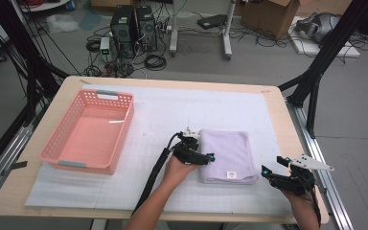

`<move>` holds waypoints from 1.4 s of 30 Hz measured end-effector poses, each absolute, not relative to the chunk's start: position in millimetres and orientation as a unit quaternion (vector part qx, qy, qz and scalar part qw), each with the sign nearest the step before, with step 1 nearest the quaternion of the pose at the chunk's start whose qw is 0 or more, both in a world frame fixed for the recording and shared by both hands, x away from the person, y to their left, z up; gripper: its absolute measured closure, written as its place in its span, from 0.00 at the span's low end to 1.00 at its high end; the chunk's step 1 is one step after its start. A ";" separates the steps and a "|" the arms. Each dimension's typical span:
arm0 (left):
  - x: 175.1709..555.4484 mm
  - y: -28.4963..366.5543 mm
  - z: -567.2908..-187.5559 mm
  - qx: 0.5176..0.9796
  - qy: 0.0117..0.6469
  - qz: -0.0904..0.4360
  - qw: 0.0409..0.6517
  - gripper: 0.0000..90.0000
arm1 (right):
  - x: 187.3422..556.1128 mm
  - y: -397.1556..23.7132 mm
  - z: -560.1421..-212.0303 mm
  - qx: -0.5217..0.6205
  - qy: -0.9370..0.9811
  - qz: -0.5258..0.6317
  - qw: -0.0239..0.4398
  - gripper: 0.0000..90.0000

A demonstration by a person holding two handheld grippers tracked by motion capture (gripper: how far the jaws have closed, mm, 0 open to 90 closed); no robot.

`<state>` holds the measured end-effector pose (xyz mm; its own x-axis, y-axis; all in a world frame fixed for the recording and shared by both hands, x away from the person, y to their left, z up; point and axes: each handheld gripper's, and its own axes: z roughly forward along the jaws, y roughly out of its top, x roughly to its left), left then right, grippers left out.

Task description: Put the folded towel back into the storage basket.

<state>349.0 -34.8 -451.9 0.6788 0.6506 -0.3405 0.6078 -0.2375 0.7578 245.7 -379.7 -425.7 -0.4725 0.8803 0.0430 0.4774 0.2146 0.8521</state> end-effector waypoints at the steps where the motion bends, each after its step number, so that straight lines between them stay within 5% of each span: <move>1: 348.9 -34.7 -451.9 0.789 0.396 0.022 0.469 0.26 | 245.7 -379.4 -425.7 0.457 0.744 0.429 0.234 0.27; 5: 348.7 -35.4 -452.6 0.788 0.392 0.011 0.474 0.32 | 246.6 -378.4 -426.5 0.457 0.745 0.428 0.232 0.27; 12: 347.9 -37.4 -455.0 0.790 0.383 -0.012 0.479 0.62 | 247.5 -377.7 -426.6 0.455 0.746 0.427 0.231 0.28; 17: 345.5 -36.6 -454.5 0.783 0.388 -0.018 0.486 0.74 | 248.8 -377.6 -426.6 0.456 0.745 0.429 0.231 0.28; 42: 318.3 12.0 -410.5 0.777 0.243 0.077 0.575 0.80 | 243.8 -379.2 -424.8 0.460 0.740 0.433 0.233 0.28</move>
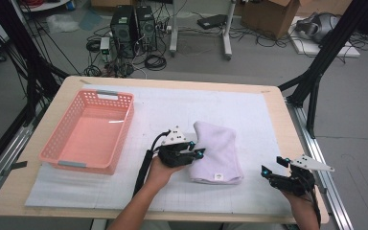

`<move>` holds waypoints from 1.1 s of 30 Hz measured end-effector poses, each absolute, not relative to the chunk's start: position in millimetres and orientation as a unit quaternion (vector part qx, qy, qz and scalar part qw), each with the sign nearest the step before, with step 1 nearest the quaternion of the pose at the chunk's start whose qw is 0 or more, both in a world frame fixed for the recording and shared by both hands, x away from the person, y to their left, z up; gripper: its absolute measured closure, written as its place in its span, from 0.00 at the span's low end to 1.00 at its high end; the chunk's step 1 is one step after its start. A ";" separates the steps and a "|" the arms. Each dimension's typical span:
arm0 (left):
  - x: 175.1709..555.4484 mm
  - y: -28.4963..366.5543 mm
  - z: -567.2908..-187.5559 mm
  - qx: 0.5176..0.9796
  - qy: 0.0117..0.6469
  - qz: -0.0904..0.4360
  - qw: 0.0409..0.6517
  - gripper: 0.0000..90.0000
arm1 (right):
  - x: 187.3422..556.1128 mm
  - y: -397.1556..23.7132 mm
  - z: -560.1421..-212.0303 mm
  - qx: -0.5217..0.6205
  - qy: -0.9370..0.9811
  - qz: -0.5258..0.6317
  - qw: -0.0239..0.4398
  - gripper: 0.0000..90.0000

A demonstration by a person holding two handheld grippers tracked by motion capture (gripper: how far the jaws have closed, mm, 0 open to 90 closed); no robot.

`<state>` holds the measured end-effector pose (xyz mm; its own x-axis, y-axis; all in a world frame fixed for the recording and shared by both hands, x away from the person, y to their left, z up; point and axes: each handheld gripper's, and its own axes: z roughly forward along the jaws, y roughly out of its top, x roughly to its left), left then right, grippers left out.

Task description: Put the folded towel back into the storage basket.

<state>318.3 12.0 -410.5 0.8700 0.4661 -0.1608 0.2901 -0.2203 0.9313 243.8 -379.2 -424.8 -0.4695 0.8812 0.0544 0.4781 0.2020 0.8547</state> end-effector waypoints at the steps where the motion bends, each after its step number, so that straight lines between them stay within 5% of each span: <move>1: 317.6 13.5 -409.2 0.776 0.239 0.078 0.578 0.80 | 243.9 -378.8 -424.7 0.460 0.739 0.433 0.233 0.28; 33: 311.1 94.7 -328.9 0.755 0.148 0.129 0.626 0.82 | 247.1 -372.4 -421.8 0.456 0.737 0.440 0.234 0.28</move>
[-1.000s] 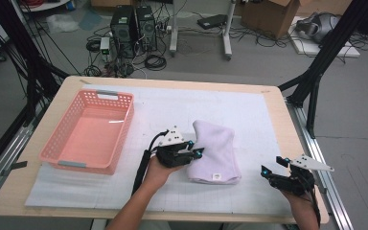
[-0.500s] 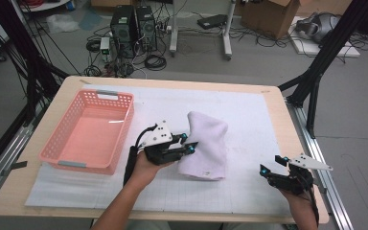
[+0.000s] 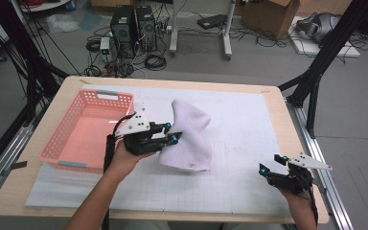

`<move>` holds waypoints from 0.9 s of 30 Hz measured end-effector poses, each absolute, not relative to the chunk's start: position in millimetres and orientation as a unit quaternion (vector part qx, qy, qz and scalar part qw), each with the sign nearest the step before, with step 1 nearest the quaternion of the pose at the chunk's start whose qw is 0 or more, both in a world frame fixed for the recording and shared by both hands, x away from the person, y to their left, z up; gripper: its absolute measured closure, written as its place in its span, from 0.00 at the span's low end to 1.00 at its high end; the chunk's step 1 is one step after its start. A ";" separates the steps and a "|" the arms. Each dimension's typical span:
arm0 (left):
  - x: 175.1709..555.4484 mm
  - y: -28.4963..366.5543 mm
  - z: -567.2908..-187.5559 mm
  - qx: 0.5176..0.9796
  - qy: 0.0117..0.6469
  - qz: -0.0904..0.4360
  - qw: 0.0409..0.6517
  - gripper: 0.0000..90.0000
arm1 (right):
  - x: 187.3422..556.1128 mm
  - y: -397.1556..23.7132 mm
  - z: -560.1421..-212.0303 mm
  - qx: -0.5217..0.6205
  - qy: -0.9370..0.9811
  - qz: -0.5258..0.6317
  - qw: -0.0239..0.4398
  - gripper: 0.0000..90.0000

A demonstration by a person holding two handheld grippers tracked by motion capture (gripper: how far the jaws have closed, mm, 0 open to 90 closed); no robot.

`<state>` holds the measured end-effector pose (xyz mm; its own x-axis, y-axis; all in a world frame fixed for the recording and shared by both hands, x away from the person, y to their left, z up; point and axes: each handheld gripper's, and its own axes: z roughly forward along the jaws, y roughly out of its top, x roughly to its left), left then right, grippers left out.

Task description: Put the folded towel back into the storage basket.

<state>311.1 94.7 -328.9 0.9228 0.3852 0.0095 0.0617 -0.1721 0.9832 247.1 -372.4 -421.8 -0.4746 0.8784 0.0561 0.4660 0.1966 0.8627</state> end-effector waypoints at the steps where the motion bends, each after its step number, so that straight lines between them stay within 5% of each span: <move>1: 311.3 98.8 -326.7 0.756 0.146 0.130 0.624 0.82 | 247.4 -372.4 -421.7 0.455 0.737 0.441 0.235 0.28; 27: 311.1 194.3 -298.2 0.721 0.186 0.183 0.642 0.82 | 248.6 -369.9 -421.5 0.457 0.737 0.439 0.237 0.28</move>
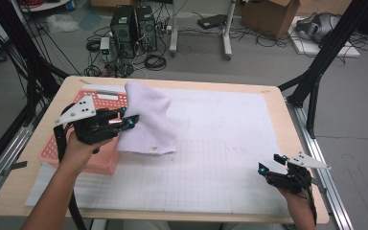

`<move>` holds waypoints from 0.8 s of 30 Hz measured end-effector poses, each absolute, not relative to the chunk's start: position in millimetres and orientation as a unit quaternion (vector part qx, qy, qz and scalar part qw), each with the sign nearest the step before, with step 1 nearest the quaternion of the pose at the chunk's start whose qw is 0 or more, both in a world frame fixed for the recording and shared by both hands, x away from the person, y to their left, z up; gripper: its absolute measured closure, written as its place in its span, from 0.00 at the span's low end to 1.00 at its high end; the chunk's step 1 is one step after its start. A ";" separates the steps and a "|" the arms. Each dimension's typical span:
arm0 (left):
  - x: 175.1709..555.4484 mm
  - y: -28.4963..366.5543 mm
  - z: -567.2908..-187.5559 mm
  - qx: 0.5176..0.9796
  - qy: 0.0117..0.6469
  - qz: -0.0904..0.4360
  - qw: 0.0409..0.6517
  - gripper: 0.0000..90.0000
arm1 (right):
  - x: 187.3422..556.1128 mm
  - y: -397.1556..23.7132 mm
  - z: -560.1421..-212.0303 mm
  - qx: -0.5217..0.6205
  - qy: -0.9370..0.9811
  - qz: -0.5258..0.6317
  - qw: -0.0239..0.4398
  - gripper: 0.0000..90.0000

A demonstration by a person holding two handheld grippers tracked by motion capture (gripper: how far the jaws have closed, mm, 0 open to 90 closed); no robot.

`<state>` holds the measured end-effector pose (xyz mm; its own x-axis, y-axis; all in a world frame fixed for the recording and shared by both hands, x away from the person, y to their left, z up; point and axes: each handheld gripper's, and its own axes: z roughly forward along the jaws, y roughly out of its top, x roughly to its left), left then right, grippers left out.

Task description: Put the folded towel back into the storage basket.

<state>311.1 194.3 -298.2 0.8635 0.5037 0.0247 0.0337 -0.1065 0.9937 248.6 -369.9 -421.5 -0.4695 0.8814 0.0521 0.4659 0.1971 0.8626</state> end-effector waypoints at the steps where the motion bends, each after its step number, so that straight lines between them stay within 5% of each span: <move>1: 311.0 197.0 -297.6 0.719 0.187 0.184 0.643 0.82 | 248.7 -369.7 -421.6 0.457 0.737 0.438 0.237 0.28; 24: 317.0 260.7 -284.9 0.686 0.205 0.195 0.671 0.82 | 249.0 -367.9 -421.5 0.458 0.738 0.434 0.239 0.28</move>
<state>317.0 260.7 -284.9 0.8402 0.5423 -0.0075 0.0195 -0.0164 0.9997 249.0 -367.9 -421.5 -0.4659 0.8837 0.0448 0.4679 0.2031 0.8602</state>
